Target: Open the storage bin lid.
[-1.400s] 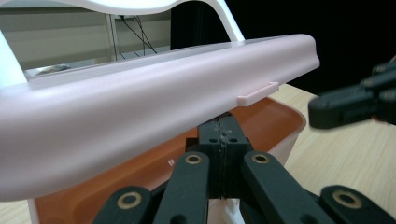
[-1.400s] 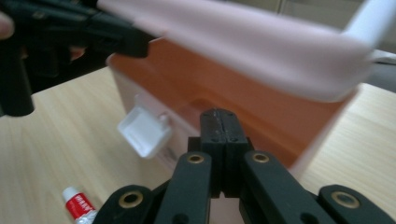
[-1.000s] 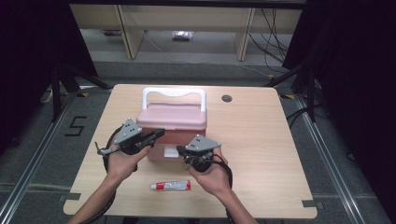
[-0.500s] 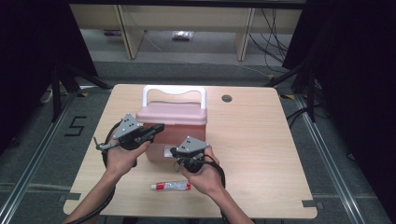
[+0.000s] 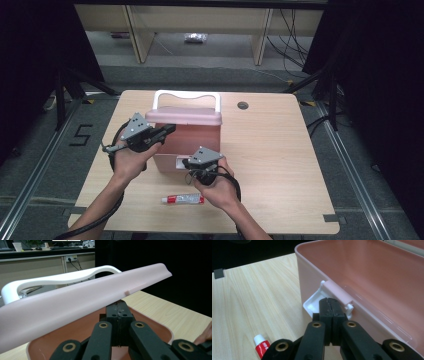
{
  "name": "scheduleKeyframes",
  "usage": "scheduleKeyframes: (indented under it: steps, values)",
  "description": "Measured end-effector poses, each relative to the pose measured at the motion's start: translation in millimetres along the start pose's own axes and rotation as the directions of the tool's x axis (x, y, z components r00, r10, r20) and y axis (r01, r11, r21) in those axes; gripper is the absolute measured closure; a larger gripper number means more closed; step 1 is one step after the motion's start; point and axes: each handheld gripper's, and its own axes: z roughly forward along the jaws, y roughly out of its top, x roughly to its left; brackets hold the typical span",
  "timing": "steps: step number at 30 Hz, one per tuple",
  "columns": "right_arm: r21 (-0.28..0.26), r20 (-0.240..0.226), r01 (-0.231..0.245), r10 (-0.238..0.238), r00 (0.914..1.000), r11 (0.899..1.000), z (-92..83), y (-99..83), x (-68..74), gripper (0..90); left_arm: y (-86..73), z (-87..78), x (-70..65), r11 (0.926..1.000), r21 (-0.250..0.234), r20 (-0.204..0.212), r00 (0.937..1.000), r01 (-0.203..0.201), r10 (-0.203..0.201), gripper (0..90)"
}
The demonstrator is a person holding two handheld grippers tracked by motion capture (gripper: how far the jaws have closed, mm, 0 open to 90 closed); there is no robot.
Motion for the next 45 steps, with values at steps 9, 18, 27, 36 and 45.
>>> scheduleKeyframes:
  steps: [9, 18, 27, 36, 45]
  values:
    - [0.013, -0.007, 0.003, -0.003, 1.0000, 1.000, -1.3, 0.2, -0.2, 90.0, 10.0, 5.3, 4.5, 0.9999, -0.011, -0.012, 0.9999, -0.006, 0.005, 89.7]
    - [-0.008, 0.006, -0.010, 0.010, 0.9999, 1.000, 0.0, -0.9, 1.6, 90.0, 14.3, 9.7, 7.6, 0.9994, -0.033, -0.039, 0.9992, -0.004, 0.003, 89.7]
    - [0.004, 0.001, -0.005, 0.005, 1.0000, 1.000, -1.2, -0.6, 0.9, 90.0, 18.1, 13.7, 10.4, 0.9985, -0.053, -0.065, 0.9978, -0.012, 0.009, 89.7]
    - [0.002, 0.003, -0.005, 0.005, 1.0000, 1.000, -1.3, -1.0, 1.0, 90.0, 21.7, 17.1, 13.8, 0.9981, -0.062, -0.076, 0.9971, -0.008, 0.003, 89.8]
    - [-0.012, 0.007, -0.011, 0.011, 0.9999, 1.000, 0.1, -1.8, 2.2, 90.0, 26.8, 20.9, 17.4, 0.9975, -0.070, -0.087, 0.9962, -0.002, -0.004, 89.8]
